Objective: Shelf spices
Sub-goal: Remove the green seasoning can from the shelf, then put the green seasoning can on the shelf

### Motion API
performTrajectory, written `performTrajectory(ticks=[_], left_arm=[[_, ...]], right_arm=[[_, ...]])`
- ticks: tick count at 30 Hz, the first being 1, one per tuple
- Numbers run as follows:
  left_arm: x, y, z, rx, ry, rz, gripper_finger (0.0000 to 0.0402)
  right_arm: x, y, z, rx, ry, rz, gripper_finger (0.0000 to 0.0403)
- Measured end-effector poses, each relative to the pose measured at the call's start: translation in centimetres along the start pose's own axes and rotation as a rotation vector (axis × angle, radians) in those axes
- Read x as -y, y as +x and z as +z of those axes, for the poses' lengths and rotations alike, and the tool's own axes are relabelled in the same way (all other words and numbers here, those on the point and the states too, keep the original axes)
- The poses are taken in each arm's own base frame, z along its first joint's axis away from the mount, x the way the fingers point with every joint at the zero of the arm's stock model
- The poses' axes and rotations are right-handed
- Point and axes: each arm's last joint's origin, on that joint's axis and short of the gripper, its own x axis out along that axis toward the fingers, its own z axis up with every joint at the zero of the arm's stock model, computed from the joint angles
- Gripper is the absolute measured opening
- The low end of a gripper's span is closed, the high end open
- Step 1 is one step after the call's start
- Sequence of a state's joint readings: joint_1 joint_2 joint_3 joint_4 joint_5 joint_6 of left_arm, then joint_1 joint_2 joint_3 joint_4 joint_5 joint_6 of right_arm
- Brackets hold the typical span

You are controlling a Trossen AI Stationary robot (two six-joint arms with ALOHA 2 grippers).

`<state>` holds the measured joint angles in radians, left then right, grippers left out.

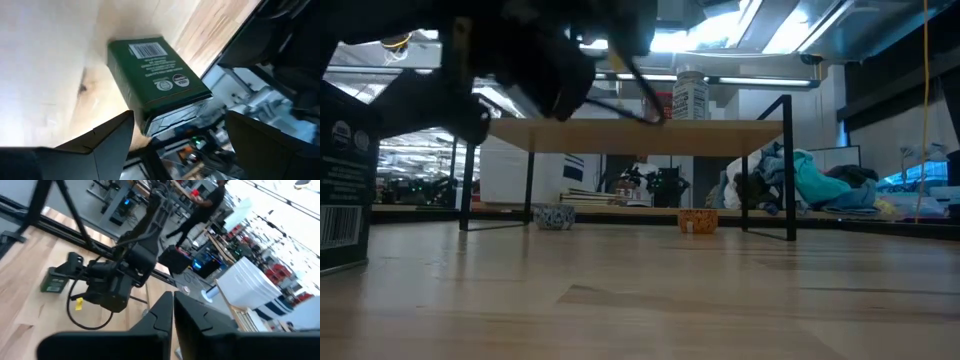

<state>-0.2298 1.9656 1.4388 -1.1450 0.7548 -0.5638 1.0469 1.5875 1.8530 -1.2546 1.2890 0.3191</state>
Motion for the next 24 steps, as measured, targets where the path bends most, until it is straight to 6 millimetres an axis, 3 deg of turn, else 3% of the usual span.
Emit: performTrajectory(ticks=[7, 12, 17, 20, 24], left_arm=[[1.5, -2.9, -0.5, 0.232, 0.16, 0.208, 0.0306], [2.9, -5.9, -2.0, 0.538, 0.243, 0.344, 0.0306], [5.3, -9.5, -7.0, 0.906, 0.359, 0.464, 0.0304], [6.6, -10.8, -11.3, 1.097, 0.413, 0.534, 0.029], [8.1, -10.4, -16.8, 1.223, 0.548, 0.566, 0.0247]], right_arm=[[-1.4, 3.1, -0.5, -0.051, -0.038, -0.021, 0.0079], [-1.8, 6.8, 0.5, -0.041, -0.015, -0.015, 0.0144], [-2.2, 10.2, 1.1, -0.028, -0.006, 0.043, 0.0168], [-3.0, 11.8, 0.6, -0.063, -0.003, 0.08, 0.0143], [-4.3, 13.8, 0.1, -0.078, 0.057, 0.168, 0.0085]])
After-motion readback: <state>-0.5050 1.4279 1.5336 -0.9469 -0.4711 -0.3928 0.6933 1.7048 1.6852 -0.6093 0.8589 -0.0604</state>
